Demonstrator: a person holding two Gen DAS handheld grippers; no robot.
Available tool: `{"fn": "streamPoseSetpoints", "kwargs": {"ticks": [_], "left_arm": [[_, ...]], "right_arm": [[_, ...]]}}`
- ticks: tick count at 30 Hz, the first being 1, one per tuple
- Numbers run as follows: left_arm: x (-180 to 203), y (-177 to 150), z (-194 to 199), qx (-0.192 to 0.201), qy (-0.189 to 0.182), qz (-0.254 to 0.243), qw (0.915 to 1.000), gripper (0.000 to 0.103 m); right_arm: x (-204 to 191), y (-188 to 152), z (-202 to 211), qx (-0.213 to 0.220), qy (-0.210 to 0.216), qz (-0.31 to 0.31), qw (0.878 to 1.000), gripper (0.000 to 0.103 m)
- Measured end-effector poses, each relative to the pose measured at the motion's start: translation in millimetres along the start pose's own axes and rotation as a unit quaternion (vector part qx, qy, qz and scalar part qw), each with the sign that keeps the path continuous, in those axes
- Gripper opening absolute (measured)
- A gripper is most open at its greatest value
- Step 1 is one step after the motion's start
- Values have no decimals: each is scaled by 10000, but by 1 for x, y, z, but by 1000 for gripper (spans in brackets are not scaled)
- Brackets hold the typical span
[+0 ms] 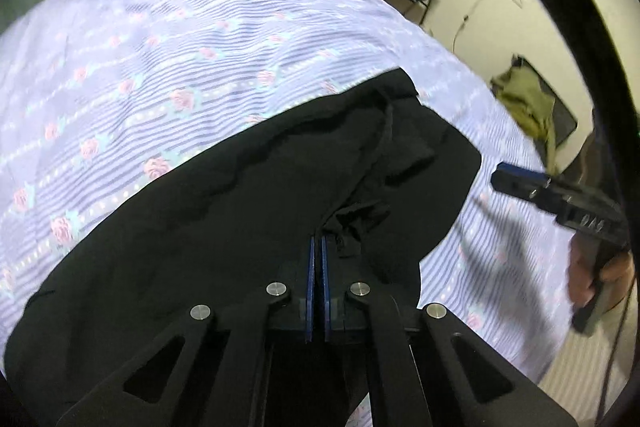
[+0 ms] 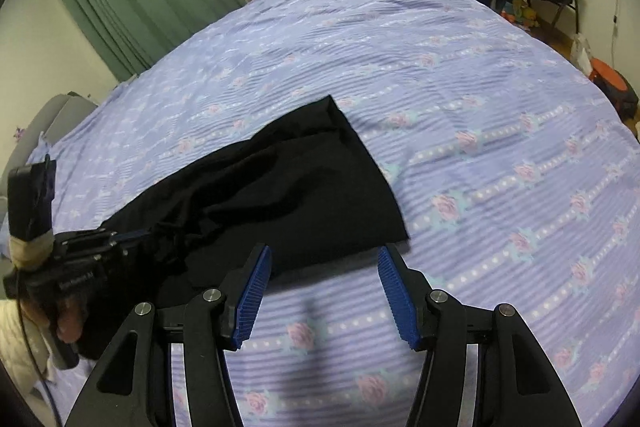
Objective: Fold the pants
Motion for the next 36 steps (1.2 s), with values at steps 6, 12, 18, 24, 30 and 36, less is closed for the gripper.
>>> {"fn": "streamPoseSetpoints", "kwargs": {"ticks": [6,12,18,24,30,36], "left_arm": [[7,-10,9,-11,233,-206,9995,30],[36,-7,33,284,729,-971,9922,38],[88,-16,19,186,915,-2195,9711,43],[97,-26,0,115,1742,-2827,9432,45],[88,-27,-18,-139,1791,-2708,9457,11],[131,-10,38,465,965,-2247,9685,10]], "right_arm": [[-17,11,-19,-133,344,-5,9993,57],[-62,-2,-58,-612,722,602,9937,41],[-78,-6,-57,-476,804,818,9923,41],[-75,7,-60,-508,759,985,9909,40],[-53,7,-37,-372,645,715,9947,41],[-10,-11,14,-181,338,134,9992,41]]}}
Point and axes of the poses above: each gripper's, at about its wrist camera, not at the fingertips, and z roughly against the way its jaws point, x to its right, y to its top, the point moved 6 cm from there along -z, roughly the way its jaws point, and after that the axes turned 11 degrees about -z, right-handed, at the moved point
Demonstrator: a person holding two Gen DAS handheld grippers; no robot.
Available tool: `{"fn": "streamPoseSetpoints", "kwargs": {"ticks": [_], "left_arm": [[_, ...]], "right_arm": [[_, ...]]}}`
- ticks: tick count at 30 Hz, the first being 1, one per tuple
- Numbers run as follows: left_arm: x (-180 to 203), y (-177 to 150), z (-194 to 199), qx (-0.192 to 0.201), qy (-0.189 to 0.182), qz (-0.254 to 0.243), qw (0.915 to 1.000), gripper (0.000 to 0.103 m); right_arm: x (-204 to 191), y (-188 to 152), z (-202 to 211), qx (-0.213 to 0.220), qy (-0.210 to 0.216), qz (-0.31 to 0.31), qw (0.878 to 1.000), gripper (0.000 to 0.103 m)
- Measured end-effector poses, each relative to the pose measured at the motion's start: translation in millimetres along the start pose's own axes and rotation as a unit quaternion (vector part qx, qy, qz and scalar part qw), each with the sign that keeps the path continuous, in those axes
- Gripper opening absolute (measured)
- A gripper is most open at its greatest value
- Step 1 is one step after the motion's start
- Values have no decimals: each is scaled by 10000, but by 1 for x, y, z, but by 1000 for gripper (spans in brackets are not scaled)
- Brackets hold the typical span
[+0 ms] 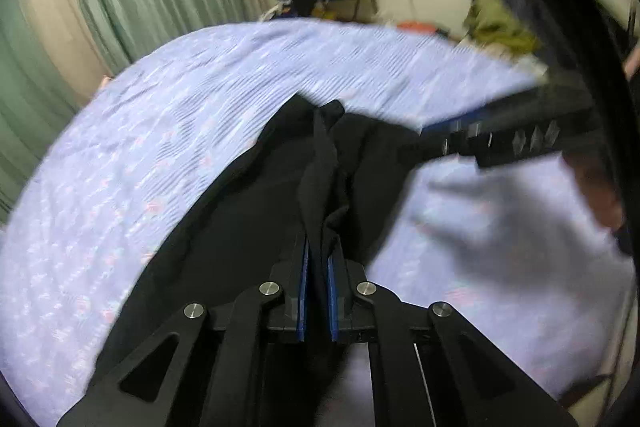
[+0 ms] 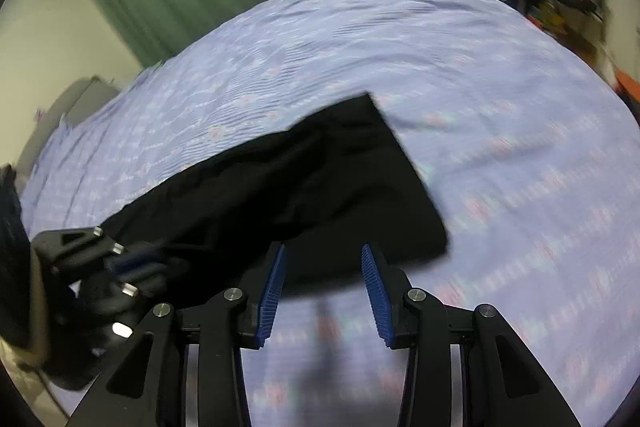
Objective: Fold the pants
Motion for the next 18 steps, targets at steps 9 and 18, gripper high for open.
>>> {"fn": "streamPoseSetpoints", "kwargs": {"ticks": [9,18], "left_arm": [[70,-27,-21,-516,-1225,414,9903,9],[62,-25,-16,-587,-1295,641,9878,8]], "right_arm": [[57,-47,59,156,-447,-971,9942,69],[86,-43,21,192,70,-2324,9724,69]]}}
Point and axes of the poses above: each gripper's, at about its wrist camera, not at the fingertips, and z roughly against the way its jaws point, x to its right, y to its top, the point moved 6 cm from there along -z, roughly the way its jaws point, and after that the axes turned 11 degrees about -z, right-handed, at the moved point
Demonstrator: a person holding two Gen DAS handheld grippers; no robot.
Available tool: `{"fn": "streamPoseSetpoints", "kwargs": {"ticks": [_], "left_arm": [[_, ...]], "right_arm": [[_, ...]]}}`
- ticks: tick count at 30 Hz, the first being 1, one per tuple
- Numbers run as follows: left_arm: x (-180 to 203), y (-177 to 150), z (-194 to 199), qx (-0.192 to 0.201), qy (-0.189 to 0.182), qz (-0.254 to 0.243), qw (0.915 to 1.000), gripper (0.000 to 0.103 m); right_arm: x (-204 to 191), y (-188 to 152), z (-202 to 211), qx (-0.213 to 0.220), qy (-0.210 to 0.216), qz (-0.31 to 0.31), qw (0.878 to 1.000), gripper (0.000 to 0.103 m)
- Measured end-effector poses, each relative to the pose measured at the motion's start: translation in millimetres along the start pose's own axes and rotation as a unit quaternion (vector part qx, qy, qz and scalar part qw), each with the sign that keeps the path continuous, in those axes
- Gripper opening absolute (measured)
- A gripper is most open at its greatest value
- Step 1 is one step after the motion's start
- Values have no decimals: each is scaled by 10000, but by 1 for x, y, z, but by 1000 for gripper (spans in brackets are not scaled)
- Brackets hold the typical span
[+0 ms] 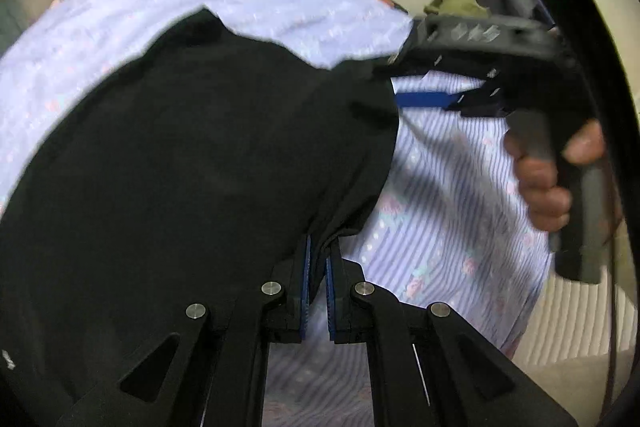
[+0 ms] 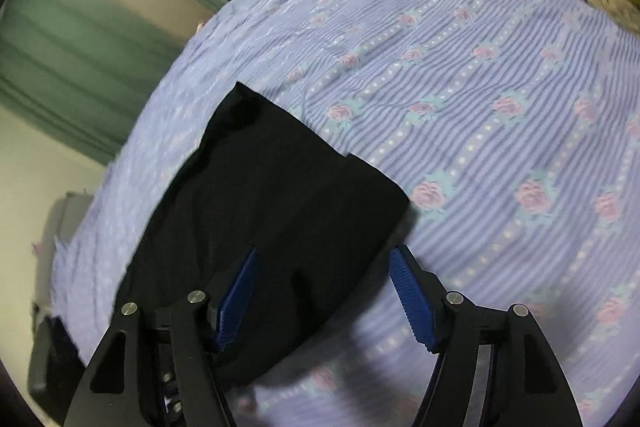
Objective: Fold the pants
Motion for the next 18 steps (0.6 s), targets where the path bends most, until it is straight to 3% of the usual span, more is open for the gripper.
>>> {"fn": "streamPoseSetpoints", "kwargs": {"ticks": [6,7,8,9,11,15,16,17,18], "left_arm": [[-17,0,-3,-137,58,37,9999,8],[-18,1,-4,-141,41,76,9999,8],[-16,0,-6,-150,32,122,9998,8],[-11,-1,-9,-149,25,133,9998,8],[-5,-3,-7,-142,-26,112,9998,8],[8,-16,-22,-336,-146,28,9993,11],[10,-20,-28,-450,-101,32,9989,19],[14,-24,-27,-520,-87,22,9986,29],[16,-25,-26,-551,-54,18,9985,35]], "right_arm": [[22,12,-35,-107,228,-955,9951,69],[21,16,-37,-64,413,-1114,9929,55],[20,18,-37,-55,407,-1093,9932,22],[18,19,-37,-78,295,-1011,9944,12],[8,20,-24,91,28,-659,9978,11],[-1,11,-16,306,-1231,363,9913,13],[-1,9,-21,295,-1433,544,9877,24],[0,8,-23,261,-1594,635,9848,42],[0,8,-24,261,-1812,746,9803,48]]}}
Point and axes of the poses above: each gripper's, at about its wrist camera, not at the fingertips, and z roughly against the way its jaws point, x to its right, y to its top, the point moved 6 cm from there along -z, roughly the way its jaws point, and after that the axes turned 11 degrees about -z, right-handed, at the moved point
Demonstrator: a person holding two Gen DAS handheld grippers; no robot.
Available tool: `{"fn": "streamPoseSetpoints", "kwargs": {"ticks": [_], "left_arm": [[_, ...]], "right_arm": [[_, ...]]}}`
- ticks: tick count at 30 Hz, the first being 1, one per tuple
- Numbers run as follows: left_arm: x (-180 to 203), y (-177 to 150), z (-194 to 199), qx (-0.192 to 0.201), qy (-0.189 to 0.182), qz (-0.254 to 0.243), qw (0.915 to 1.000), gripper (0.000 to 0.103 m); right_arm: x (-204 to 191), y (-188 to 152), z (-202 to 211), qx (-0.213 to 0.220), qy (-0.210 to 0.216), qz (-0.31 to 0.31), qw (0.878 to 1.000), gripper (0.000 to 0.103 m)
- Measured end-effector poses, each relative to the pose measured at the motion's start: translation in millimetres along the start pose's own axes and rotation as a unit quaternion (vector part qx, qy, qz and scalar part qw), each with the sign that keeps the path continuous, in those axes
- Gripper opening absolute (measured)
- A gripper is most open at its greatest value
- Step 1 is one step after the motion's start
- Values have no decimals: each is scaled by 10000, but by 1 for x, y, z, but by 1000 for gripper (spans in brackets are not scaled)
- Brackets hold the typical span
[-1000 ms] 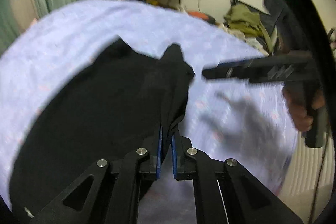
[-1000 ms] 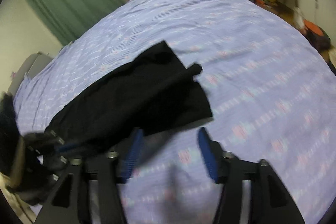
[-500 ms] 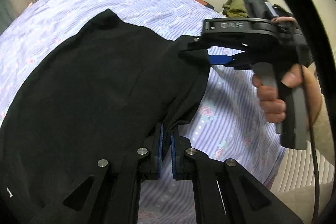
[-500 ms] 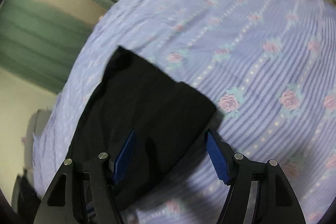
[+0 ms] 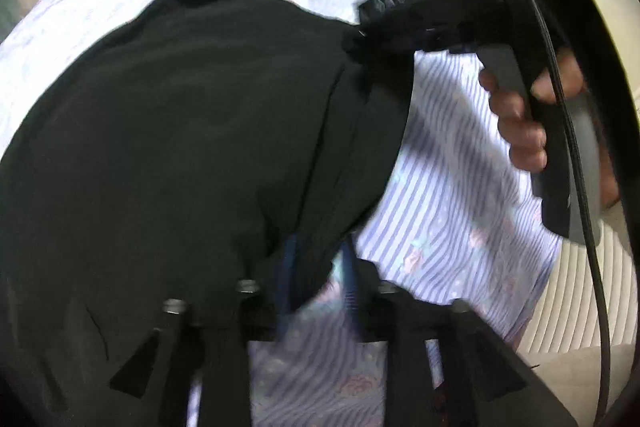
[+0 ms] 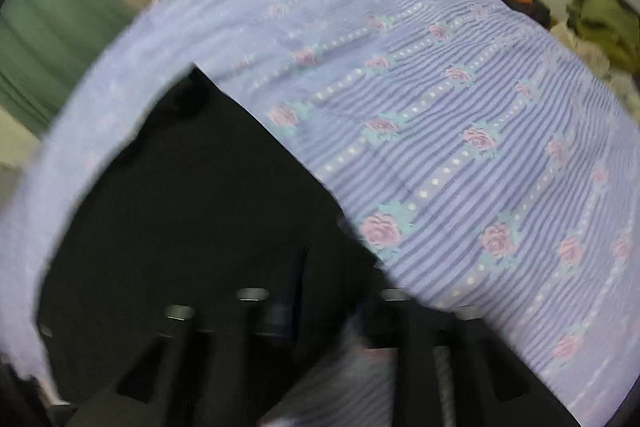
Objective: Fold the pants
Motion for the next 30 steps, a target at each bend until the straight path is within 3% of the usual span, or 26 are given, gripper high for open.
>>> {"fn": "streamPoseSetpoints", "kwargs": {"ticks": [2,3,5,9,11,15,18,21,25,30], "left_arm": [[1,-3,13,54,87,144,9998,54],[1,-5,23,145,89,274,9995,60],[-6,-12,45,308,235,540,9978,62],[-49,-35,97,604,961,1333,9846,62],[-88,-60,128,692,1525,1941,9666,62],[-172,-122,176,702,2565,2818,9219,62],[-215,-161,189,637,3016,3111,8990,62],[-256,-204,198,649,3079,3425,8853,62],[-289,-232,183,794,2703,3984,8729,62],[-310,-231,160,984,2305,4344,8651,59]], "right_arm": [[1,5,15,310,-168,49,9994,66],[1,8,27,518,-231,79,9984,71],[-4,10,54,899,-265,199,9954,79],[-40,5,84,1187,-187,797,9896,79],[-65,-3,90,1182,21,1129,9865,79],[-133,-29,73,887,637,1751,9785,79],[-181,-47,54,748,889,2241,9676,79],[-226,-73,44,666,1132,2691,9541,79],[-270,-92,20,606,1229,3092,9411,79],[-283,-86,4,395,1301,2716,9527,79]]}}
Point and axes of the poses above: each gripper's, at about its wrist camera, not at the fingertips, and z roughly against the way its jaws point, x to its right, y to its top, the point moved 6 cm from there along -z, roughly the way its jaws point, and after that the axes turned 11 degrees about -z, right-handed, at the moved point
